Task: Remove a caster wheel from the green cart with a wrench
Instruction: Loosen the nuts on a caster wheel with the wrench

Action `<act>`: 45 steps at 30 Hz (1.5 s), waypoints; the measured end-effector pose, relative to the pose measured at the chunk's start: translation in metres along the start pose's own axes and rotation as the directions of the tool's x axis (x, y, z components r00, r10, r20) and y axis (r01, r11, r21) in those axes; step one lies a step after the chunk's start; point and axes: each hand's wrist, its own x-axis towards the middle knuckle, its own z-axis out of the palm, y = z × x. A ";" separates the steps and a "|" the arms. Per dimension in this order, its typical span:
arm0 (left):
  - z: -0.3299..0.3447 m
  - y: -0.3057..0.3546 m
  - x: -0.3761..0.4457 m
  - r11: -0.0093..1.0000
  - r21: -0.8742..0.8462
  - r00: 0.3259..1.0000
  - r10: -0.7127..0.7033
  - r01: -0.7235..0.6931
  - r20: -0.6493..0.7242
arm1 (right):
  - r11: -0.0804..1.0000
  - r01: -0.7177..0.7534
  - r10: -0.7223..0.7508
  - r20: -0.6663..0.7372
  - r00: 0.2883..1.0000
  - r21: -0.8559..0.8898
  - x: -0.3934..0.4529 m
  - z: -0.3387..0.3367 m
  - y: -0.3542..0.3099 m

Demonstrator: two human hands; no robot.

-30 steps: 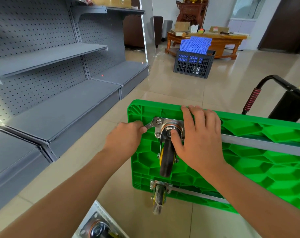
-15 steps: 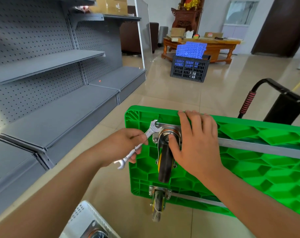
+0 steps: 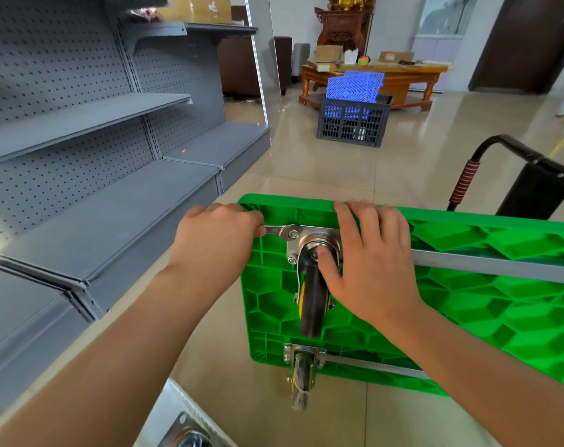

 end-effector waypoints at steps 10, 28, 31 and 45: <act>0.062 0.027 -0.010 0.612 -0.705 0.915 -0.079 0.359 0.396 | 1.000 -0.010 0.010 -0.009 1.000 0.015 0.001 0.002 -0.002; 0.003 -0.013 0.006 0.967 -0.228 0.962 -0.053 0.116 0.266 | 1.000 0.002 -0.002 -0.018 1.000 0.016 0.000 0.003 0.000; -0.001 -0.005 0.007 0.996 -0.078 0.992 -0.028 0.037 0.119 | 1.000 0.001 -0.001 -0.022 1.000 0.013 0.000 0.003 0.000; 0.057 0.007 -0.007 0.877 -0.416 0.963 -0.165 0.243 0.213 | 1.000 -0.002 0.003 -0.018 1.000 0.024 0.001 0.005 0.000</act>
